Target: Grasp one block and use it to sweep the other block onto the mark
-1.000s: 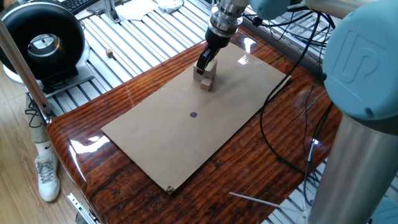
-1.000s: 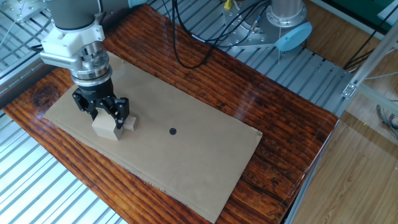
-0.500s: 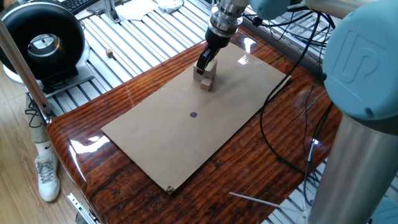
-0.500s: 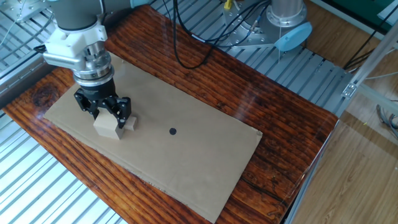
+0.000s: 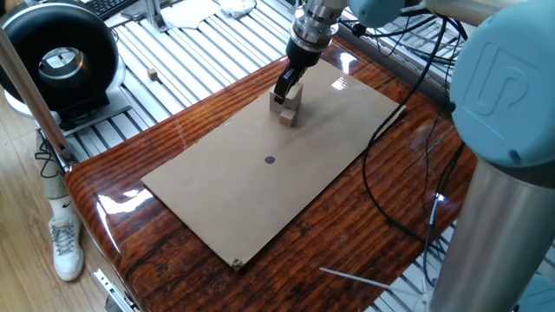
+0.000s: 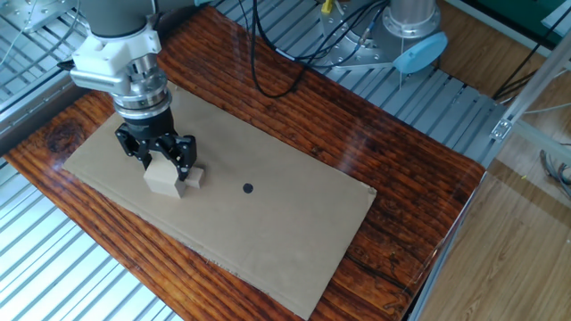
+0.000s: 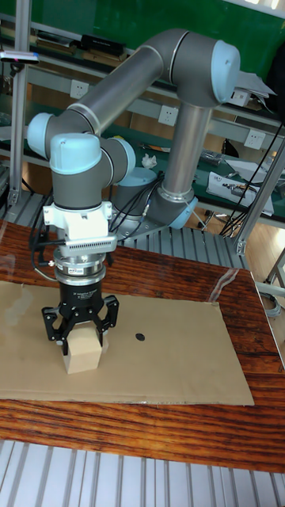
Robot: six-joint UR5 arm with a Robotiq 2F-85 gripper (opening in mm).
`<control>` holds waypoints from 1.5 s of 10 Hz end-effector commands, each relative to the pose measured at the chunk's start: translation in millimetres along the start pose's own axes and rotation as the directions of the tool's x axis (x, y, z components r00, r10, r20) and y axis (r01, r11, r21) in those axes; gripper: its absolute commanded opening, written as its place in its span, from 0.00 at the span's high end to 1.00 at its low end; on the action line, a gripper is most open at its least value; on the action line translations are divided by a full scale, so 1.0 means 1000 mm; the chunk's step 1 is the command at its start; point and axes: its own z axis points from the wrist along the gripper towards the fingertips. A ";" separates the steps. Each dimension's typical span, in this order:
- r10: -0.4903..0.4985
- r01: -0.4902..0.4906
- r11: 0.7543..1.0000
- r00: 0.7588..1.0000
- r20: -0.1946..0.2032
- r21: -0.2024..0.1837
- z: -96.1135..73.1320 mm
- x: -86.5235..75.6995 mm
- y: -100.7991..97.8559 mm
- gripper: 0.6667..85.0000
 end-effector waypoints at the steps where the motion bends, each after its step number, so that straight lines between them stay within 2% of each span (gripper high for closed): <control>1: 0.030 -0.030 0.999 0.999 0.025 -0.012 0.000 -0.003 0.012 0.26; 5: 0.056 -0.055 0.998 0.997 0.047 -0.009 0.010 -0.004 0.027 0.25; 15: 0.106 -0.105 0.994 0.992 0.063 -0.019 0.013 0.002 0.062 0.25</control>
